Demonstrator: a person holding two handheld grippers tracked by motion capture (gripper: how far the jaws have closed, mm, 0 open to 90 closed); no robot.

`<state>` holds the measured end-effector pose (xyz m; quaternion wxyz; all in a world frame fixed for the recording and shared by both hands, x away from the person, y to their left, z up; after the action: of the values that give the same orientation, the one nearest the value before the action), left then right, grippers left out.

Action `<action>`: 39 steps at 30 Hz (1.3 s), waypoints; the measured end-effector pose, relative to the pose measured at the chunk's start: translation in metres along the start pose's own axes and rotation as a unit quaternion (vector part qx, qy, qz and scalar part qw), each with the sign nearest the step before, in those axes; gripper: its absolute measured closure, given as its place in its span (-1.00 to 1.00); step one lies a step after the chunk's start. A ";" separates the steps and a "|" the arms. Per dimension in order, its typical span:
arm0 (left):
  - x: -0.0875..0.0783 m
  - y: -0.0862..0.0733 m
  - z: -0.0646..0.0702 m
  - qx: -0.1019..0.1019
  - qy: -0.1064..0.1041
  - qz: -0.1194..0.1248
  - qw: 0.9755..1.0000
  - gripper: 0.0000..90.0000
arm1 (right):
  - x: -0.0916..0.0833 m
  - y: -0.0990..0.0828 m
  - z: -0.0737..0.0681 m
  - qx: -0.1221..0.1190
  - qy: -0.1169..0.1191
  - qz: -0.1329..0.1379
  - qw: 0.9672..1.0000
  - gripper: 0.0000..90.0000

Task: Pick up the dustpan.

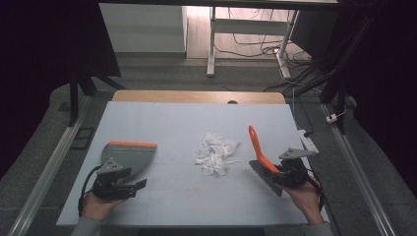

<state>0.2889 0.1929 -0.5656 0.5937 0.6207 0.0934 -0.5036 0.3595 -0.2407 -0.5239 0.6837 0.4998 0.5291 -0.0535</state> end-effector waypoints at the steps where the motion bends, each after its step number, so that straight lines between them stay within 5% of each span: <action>1: 0.000 0.000 0.000 0.000 0.000 0.000 1.000 -0.48 | 0.001 0.000 0.000 0.001 0.001 0.001 1.000 0.58; 39: -0.001 0.004 0.010 0.019 -0.009 -0.003 1.000 -0.48 | 0.003 0.001 -0.002 -0.009 -0.005 0.009 1.000 0.58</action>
<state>0.2860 0.1840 -0.5601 0.5811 0.6271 0.0798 -0.5125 0.3600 -0.2368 -0.5253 0.6910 0.4980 0.5220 -0.0451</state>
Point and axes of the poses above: each handheld gripper's, and its own axes: x roughly forward along the jaws, y roughly out of its top, z roughly to its right, the point moved 9 cm from there along x, roughly forward along the jaws, and after that the axes turned 6 degrees about -z, right-handed, at the moved point
